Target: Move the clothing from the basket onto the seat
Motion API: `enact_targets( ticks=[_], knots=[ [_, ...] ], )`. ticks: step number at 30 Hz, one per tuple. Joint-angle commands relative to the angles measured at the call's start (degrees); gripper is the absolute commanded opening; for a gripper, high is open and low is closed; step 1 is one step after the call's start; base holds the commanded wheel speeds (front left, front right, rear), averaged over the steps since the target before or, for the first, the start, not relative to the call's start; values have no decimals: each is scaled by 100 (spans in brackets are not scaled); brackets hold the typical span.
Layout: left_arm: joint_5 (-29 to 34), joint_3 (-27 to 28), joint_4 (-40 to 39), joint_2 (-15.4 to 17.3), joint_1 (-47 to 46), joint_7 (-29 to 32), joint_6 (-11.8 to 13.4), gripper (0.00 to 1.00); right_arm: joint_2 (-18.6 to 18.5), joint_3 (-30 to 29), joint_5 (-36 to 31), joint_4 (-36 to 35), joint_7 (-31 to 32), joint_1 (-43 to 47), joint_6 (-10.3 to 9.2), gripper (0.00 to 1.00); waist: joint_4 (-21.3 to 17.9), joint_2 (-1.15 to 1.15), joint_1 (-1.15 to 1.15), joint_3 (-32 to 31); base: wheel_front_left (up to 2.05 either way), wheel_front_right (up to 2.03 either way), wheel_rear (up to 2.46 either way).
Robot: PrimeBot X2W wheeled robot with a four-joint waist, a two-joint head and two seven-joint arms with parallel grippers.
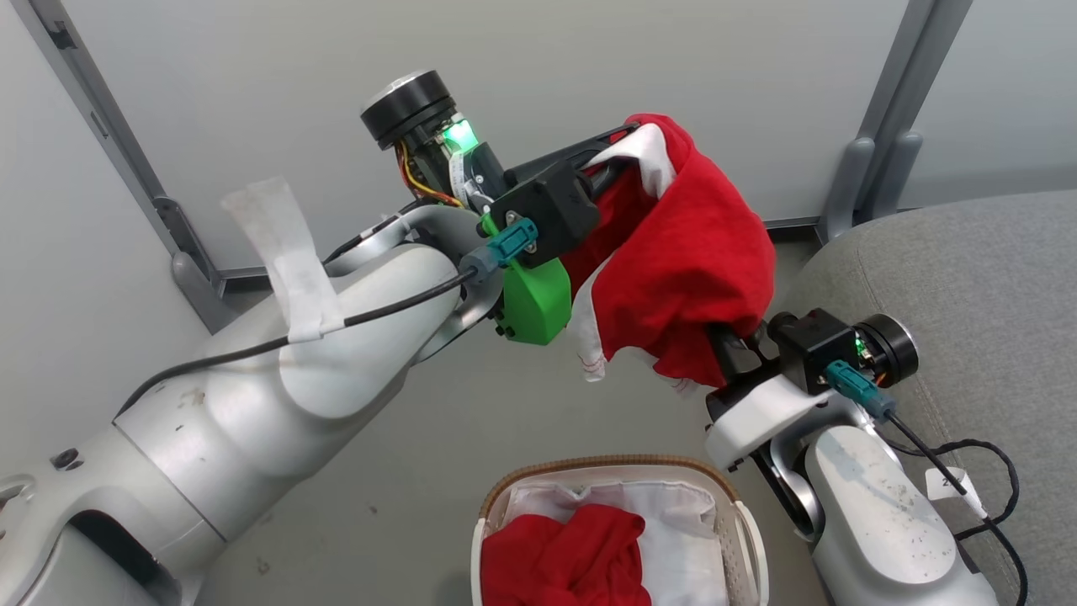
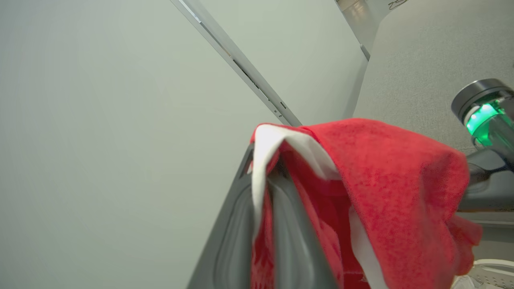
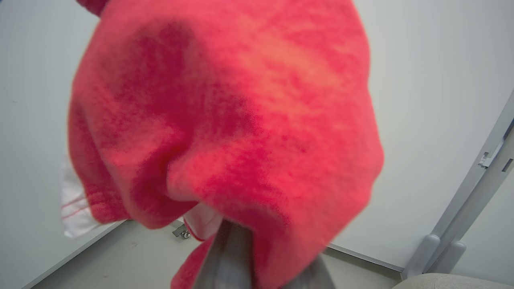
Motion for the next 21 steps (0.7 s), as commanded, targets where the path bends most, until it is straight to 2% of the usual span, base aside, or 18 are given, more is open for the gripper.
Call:
enact_targets(
  ticks=[1,6,7,10,14,17,21],
  knots=[
    [-72,23,45,37,130,-52,48,0,-22,-12,33,-25,-28,-18,-4,0,-16,0,0,-6,0,0,0],
    [-271,112,144,74,425,-154,143,0,-23,-48,53,-114,-28,77,-4,0,-57,0,0,-14,0,0,0],
    [-320,144,178,80,512,-197,165,4,-22,-63,49,-132,-28,104,-4,0,-66,0,0,-14,0,0,0],
    [-443,193,259,61,783,-281,247,100,-23,-125,31,-172,-29,154,-4,0,-88,0,0,-14,0,0,0],
    [-645,295,397,-38,1252,-390,345,100,-22,-245,11,-209,-28,176,-4,0,-122,0,0,-15,0,0,0],
    [-1038,599,477,-205,1763,-434,361,100,-22,-352,-10,-236,-28,190,-4,0,-159,0,0,-5,0,0,0],
    [-1061,1012,386,-326,2345,-435,376,100,-22,-487,-47,-282,-28,211,-4,0,-204,0,0,30,0,0,0]
  ],
)
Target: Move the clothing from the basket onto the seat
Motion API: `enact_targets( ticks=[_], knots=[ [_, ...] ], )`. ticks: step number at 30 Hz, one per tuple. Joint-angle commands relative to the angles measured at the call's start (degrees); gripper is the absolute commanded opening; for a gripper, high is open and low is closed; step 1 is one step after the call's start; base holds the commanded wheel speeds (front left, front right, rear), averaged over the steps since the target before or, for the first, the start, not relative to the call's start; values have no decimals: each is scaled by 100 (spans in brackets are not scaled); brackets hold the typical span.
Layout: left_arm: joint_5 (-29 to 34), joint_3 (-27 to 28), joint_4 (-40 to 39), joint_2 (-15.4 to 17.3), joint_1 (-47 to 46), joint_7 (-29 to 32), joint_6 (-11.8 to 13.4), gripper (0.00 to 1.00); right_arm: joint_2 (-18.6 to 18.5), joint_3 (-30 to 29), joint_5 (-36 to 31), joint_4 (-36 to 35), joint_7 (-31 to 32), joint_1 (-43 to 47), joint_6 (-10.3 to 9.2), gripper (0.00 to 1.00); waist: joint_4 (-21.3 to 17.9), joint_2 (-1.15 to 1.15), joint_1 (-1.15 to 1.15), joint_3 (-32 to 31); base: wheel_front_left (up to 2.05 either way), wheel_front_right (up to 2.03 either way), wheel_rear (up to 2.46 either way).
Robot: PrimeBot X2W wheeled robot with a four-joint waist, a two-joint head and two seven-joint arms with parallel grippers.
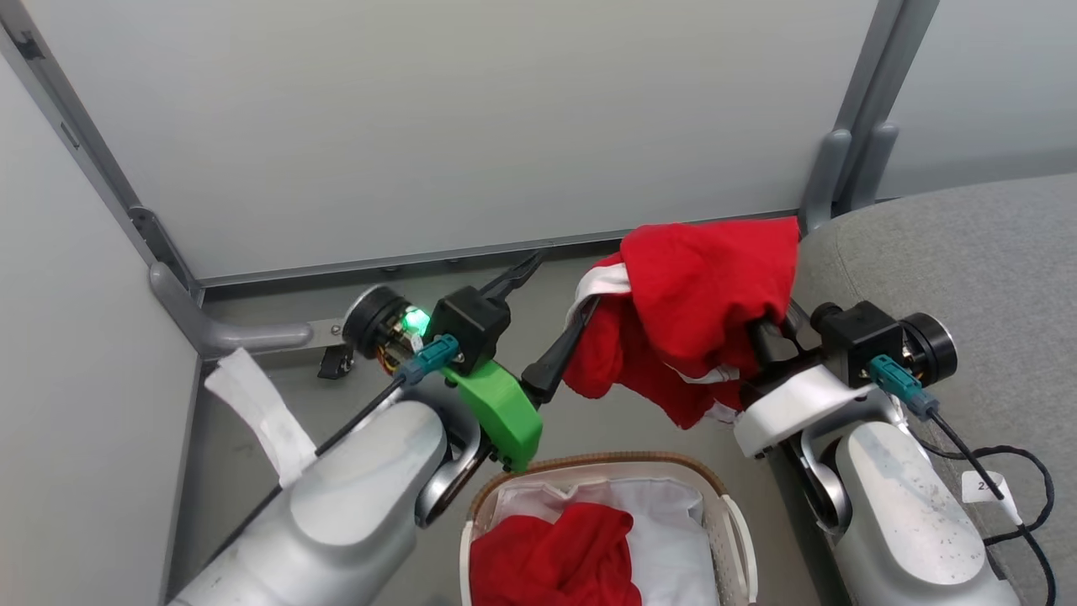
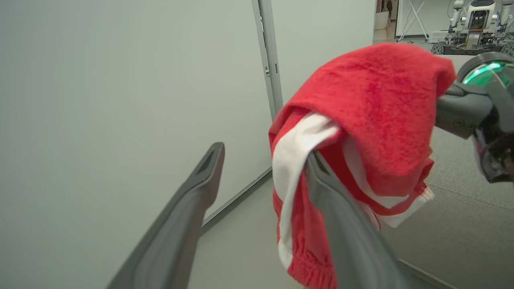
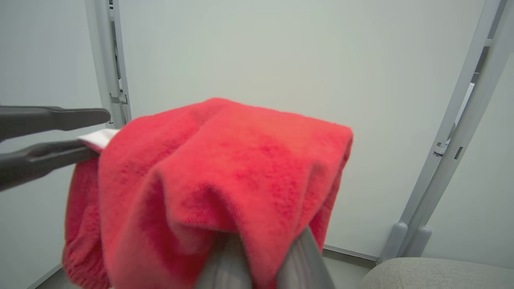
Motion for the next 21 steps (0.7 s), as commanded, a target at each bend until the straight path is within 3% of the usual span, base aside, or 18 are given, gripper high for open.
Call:
enact_targets(
  ticks=[1,9,21],
  knots=[
    [39,147,-45,-43,302,-9,10,100,-21,-44,-54,-38,-29,90,-4,0,-23,0,0,13,0,0,0],
    [493,965,-116,-319,1488,-11,-158,100,-22,-267,-72,-98,-29,248,-4,0,-87,0,0,12,0,0,0],
    [1143,1713,-156,-649,2228,-12,-337,100,-21,-510,-105,-127,-29,338,-4,0,-196,0,0,52,0,0,0]
  ],
)
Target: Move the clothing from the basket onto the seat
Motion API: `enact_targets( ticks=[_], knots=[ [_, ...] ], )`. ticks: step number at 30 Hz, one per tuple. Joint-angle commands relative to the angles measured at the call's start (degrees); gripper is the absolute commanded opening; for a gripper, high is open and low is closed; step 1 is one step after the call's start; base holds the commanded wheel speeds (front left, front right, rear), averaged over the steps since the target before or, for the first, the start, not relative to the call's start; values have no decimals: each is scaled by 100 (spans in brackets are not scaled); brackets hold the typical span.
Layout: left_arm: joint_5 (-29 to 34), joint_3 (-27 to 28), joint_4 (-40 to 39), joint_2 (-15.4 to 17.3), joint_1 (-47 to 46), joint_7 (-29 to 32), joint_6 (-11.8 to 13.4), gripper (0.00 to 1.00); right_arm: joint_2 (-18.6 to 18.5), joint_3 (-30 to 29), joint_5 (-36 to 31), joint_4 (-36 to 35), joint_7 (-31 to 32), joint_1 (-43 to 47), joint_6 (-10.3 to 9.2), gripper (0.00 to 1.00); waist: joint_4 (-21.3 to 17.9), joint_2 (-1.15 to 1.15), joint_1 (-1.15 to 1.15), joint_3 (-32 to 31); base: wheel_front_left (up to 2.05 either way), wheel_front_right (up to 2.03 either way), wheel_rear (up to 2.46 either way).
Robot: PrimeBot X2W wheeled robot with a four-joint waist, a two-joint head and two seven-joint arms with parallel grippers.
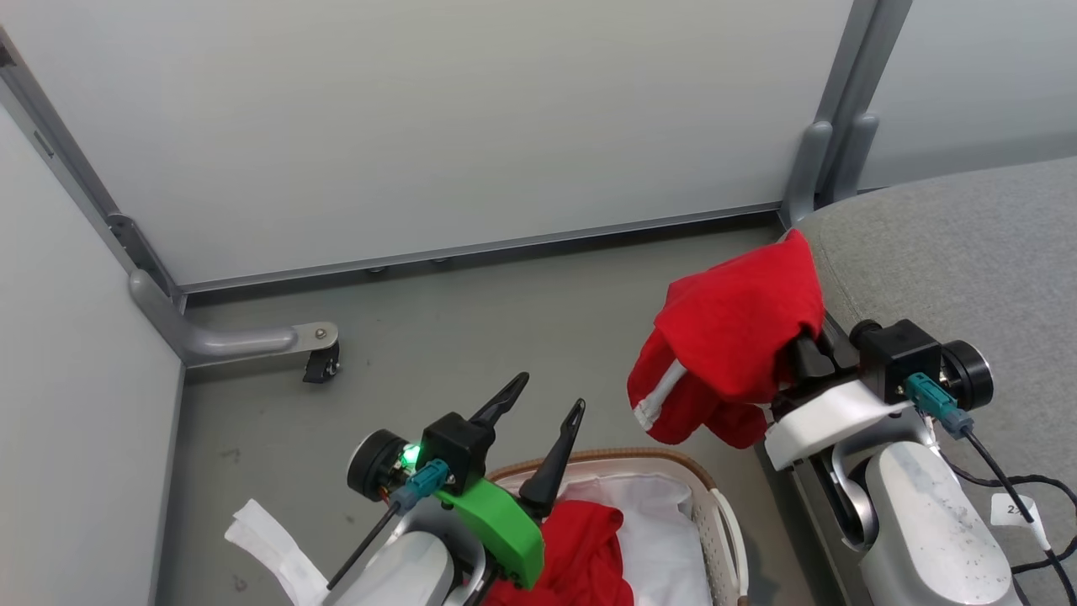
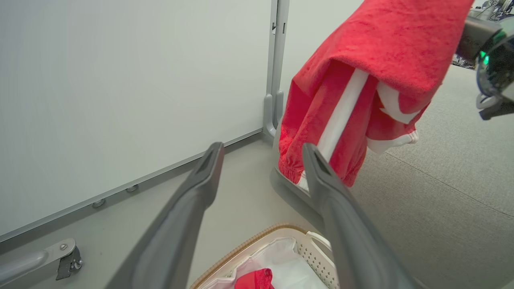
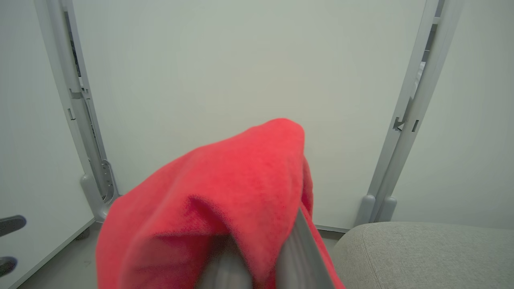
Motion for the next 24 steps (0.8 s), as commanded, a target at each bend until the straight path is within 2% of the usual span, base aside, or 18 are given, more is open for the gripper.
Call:
enact_targets(
  ticks=[1,7,18,24],
  knots=[
    [70,58,-39,-18,115,-2,-24,100,-22,-32,-44,-35,-29,-7,-4,0,-60,0,0,29,0,0,0],
    [267,177,-180,-125,253,-3,-54,100,-23,-104,-98,-107,-29,-125,-5,0,-478,0,0,212,0,0,0],
    [592,268,-506,-167,88,-1,-67,100,-19,-353,-216,-289,-29,-263,-5,0,-1712,0,0,878,0,0,0],
    [648,176,-516,-164,-24,-1,-68,100,-16,-459,-135,-348,-29,-187,-5,0,-2193,0,0,1101,0,0,0]
  ],
)
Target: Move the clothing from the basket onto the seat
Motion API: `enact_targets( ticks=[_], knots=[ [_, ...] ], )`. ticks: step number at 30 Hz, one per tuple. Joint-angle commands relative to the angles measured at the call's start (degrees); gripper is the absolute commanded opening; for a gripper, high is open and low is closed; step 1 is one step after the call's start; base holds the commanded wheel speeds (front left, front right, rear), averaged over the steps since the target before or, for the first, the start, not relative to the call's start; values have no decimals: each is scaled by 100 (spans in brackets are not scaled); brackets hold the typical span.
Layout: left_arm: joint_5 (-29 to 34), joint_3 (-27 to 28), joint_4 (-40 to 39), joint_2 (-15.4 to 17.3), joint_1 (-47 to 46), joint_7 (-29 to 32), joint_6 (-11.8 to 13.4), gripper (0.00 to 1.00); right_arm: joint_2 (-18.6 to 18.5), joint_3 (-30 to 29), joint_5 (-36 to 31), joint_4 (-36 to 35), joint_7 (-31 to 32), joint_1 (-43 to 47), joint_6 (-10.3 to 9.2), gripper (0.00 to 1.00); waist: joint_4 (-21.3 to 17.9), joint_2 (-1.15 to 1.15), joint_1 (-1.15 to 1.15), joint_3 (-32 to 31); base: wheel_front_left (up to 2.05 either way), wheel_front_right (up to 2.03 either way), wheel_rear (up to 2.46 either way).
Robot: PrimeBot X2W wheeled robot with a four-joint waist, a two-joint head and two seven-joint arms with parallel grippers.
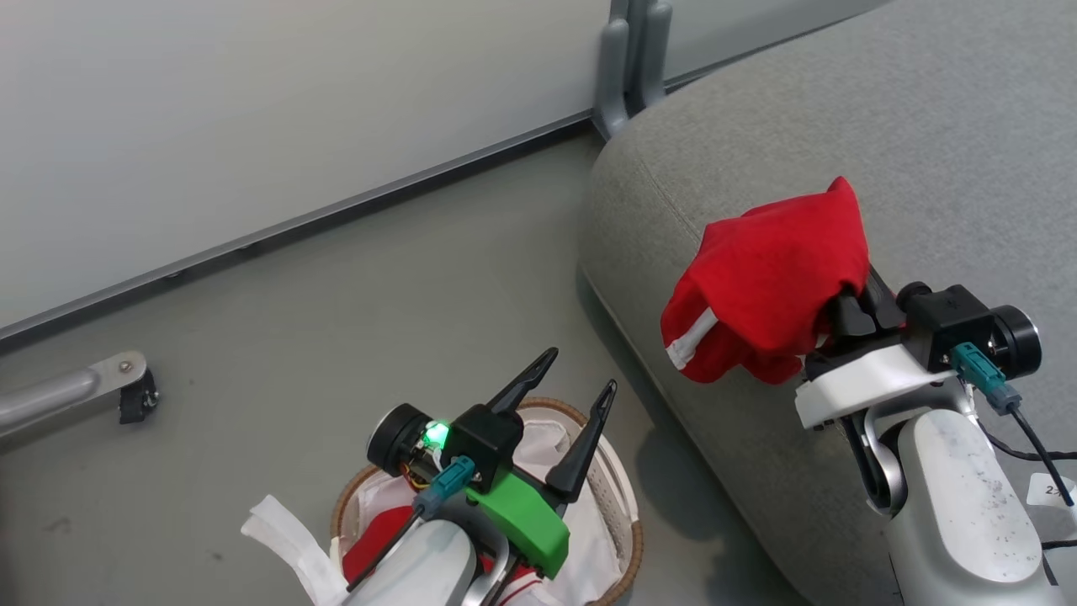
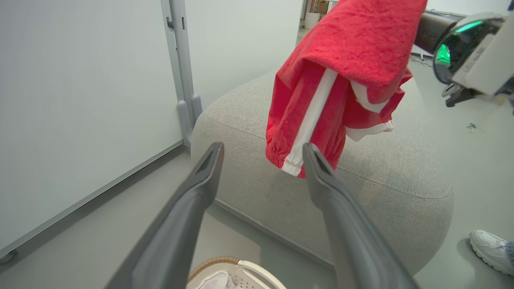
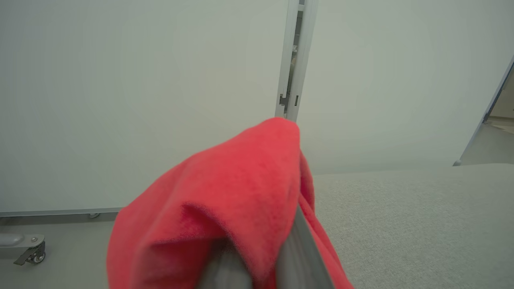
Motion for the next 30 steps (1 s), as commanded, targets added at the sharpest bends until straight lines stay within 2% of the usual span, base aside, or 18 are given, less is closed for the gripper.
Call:
enact_targets(
  ticks=[1,6,11,19,30],
  knots=[
    [18,-23,1,35,-103,1,-27,100,-9,-18,57,-43,-29,36,-6,0,-554,0,0,411,0,0,0],
    [49,-98,-12,97,-186,1,-28,100,-5,-89,120,-68,-28,39,-6,0,-702,0,0,572,0,0,0],
    [96,-211,-61,152,-306,1,-28,100,-10,-208,88,-76,-29,-160,-6,0,-685,0,0,810,0,0,0],
    [215,-223,-226,287,-617,2,-28,100,-56,-551,-398,-56,-28,-1199,-6,0,-465,0,0,1430,0,0,0],
    [455,-201,-445,521,-1219,2,-28,100,-1241,-1075,-392,421,-28,-3284,-7,0,-56,0,0,2611,0,0,0]
  ],
)
